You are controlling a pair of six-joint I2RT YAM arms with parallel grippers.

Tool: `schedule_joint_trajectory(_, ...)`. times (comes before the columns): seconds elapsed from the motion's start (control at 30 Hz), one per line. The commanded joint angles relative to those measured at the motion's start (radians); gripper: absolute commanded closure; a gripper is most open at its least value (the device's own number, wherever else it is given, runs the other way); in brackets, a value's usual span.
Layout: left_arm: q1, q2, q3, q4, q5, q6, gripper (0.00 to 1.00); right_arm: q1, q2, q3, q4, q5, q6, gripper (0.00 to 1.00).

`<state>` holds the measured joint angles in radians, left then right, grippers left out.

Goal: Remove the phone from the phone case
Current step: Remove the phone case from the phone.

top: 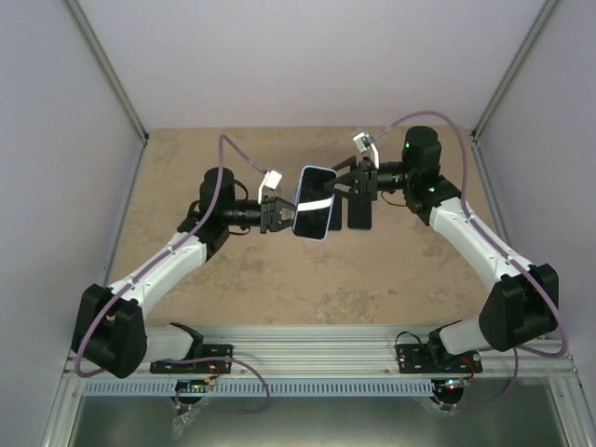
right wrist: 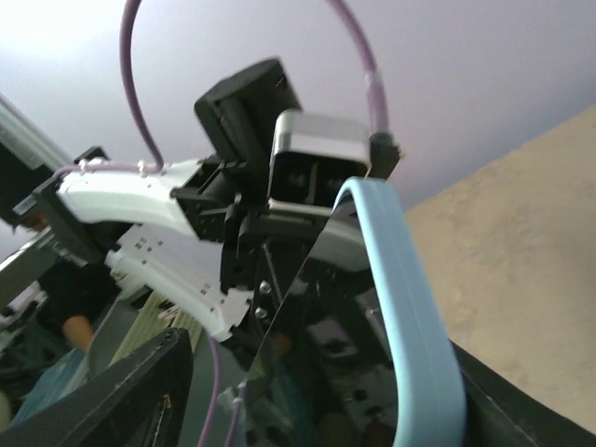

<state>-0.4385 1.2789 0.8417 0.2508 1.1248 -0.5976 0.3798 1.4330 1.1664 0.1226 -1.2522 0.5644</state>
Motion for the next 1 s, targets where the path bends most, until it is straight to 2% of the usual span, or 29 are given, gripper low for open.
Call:
schedule_joint_trajectory(0.0,0.022,-0.01,-0.026,0.072,-0.038,-0.081,1.0,-0.026,0.003,0.074,-0.113,0.095,-0.162,0.22)
schedule_joint_trajectory(0.1,0.036,-0.012,-0.029,0.068,-0.059,-0.105,1.0,-0.027,0.001,0.104,-0.19,0.174,-0.241,0.13)
schedule_joint_trajectory(0.2,0.067,0.003,-0.026,0.051,-0.098,-0.158,1.0,-0.021,0.0,0.149,-0.294,0.332,-0.357,0.08)
schedule_joint_trajectory(0.4,0.134,0.052,-0.005,0.005,-0.163,-0.284,1.0,0.031,-0.019,0.189,-0.415,0.62,-0.547,0.07)
schedule_joint_trajectory(0.53,0.138,0.066,0.044,-0.154,-0.274,-0.259,1.0,0.101,-0.039,0.16,-0.434,0.819,-0.665,0.07)
schedule_joint_trajectory(0.63,0.146,0.054,0.036,-0.165,-0.318,-0.287,1.0,0.167,-0.046,0.132,-0.427,0.94,-0.745,0.07)
schedule_joint_trajectory(0.97,0.168,0.048,0.008,-0.121,-0.336,-0.377,1.0,0.366,0.001,0.115,-0.406,1.122,-0.876,0.09)
